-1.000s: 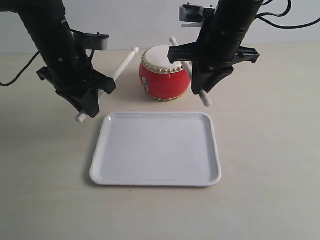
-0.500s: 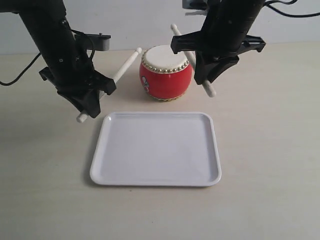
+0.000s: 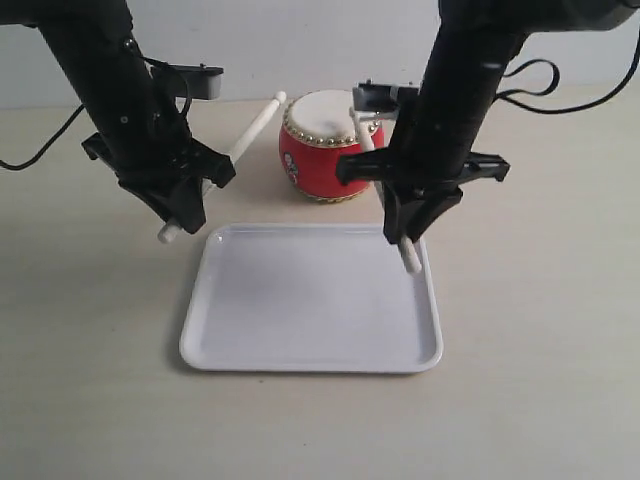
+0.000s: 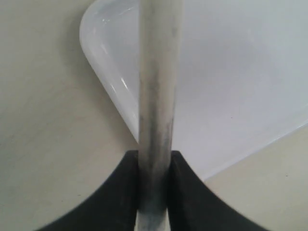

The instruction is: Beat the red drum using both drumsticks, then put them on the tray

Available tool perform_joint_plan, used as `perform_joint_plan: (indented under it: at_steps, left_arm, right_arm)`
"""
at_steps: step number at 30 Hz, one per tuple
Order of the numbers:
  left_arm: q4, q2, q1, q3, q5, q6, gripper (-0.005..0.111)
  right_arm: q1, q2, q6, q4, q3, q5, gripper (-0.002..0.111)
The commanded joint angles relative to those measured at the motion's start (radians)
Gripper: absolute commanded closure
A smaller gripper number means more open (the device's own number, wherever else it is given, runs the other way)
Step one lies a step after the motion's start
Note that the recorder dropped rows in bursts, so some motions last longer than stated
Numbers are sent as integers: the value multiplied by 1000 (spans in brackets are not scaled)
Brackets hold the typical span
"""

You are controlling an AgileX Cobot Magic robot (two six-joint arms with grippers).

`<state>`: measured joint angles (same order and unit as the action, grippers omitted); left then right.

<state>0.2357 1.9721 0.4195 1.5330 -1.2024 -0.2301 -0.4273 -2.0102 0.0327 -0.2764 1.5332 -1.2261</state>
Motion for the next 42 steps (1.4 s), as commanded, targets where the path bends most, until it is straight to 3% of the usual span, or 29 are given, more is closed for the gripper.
perform_joint_plan:
  at_steps: [1,12,20,32,38,42]
  left_arm:
    - [6,-4,9,49,-6,-20,107]
    - [23,197,67,227,-19,-39,107]
    - [22,146,48,237,-19,-39,107]
    - [15,-59,-70,138,-19,-32,107]
    - [68,-27,-63,91,-19,-65,107]
    - [62,31,-7,137,-19,-71,107]
  right_arm:
    - [8,101,-14,46,87,5,108]
    - [8,172,-33,71,119,5,108]
    - [8,164,-33,78,119,5,108]
    - [8,-116,-33,14,119,5,108]
    - [8,-39,-51,-1,181,5,108]
    - [8,58,-68,-1,245,5,108]
